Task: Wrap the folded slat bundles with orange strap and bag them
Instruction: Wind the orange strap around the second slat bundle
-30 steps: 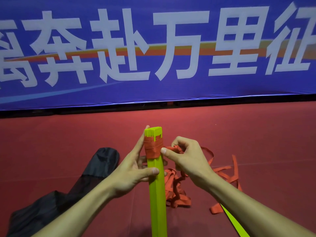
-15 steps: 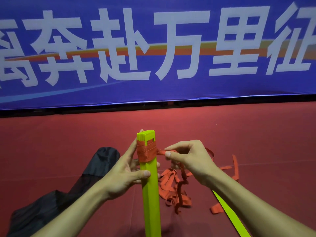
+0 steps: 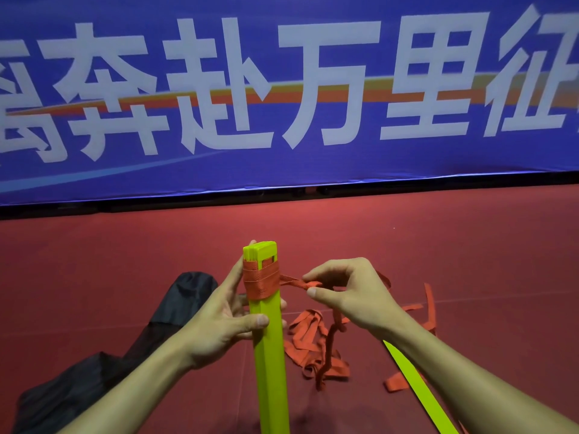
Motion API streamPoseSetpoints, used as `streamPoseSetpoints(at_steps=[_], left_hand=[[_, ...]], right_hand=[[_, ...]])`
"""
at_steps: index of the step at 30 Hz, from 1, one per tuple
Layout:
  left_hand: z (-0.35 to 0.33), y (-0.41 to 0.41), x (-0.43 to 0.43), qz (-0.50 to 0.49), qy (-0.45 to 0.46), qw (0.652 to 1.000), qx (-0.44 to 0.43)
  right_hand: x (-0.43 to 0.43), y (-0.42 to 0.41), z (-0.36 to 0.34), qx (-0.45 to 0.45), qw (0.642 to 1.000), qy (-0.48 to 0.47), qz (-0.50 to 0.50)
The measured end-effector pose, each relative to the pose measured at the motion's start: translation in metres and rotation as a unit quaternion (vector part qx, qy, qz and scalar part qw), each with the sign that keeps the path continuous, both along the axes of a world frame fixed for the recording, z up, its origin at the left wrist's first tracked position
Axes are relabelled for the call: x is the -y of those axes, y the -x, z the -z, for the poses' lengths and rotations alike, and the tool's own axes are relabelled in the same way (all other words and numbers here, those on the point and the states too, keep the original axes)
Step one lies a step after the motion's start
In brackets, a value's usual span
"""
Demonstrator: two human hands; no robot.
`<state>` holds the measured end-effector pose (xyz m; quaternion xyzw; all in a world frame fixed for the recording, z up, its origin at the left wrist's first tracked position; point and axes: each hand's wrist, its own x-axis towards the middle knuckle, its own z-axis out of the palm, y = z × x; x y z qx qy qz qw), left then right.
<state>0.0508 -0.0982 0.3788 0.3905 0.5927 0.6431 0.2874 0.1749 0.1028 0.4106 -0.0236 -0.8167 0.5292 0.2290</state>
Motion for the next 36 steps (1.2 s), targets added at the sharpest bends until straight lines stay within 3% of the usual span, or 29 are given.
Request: streamPoseSetpoints(at_steps=[5,11,22,26,33,36], left_hand=[[0.0026,-0.0001,-0.0011,0.011,0.002,1.000,0.005],[0.0034,0.0011,-0.0007,0.015,-0.001,1.000,0.007],[0.0031,-0.0015,-0.0022,0.023,0.006,1.000,0.004],[0.0016,-0.0021,-0.0025,0.027,0.003,1.000,0.013],[-0.0001,-0.0018,-0.0016,0.023,0.009,1.000,0.013],[-0.0010,-0.0026,-0.0010,0.021,0.006,1.000,0.012]], right_hand=[[-0.0017,0.0008,0.0033,0.001,0.997,-0.049,0.054],[-0.0026,0.0015,0.0037,0.015,0.998,-0.055,0.041],[0.0044,-0.0010,0.0055,-0.017,0.987,0.153,-0.051],[0.0044,0.0036,0.0091,-0.026,0.975,0.217,-0.040],[0.0060,0.0058,0.0095,0.049,0.977,0.199,-0.051],[0.0045,0.0058,0.0074,0.080,0.966,0.238,-0.067]])
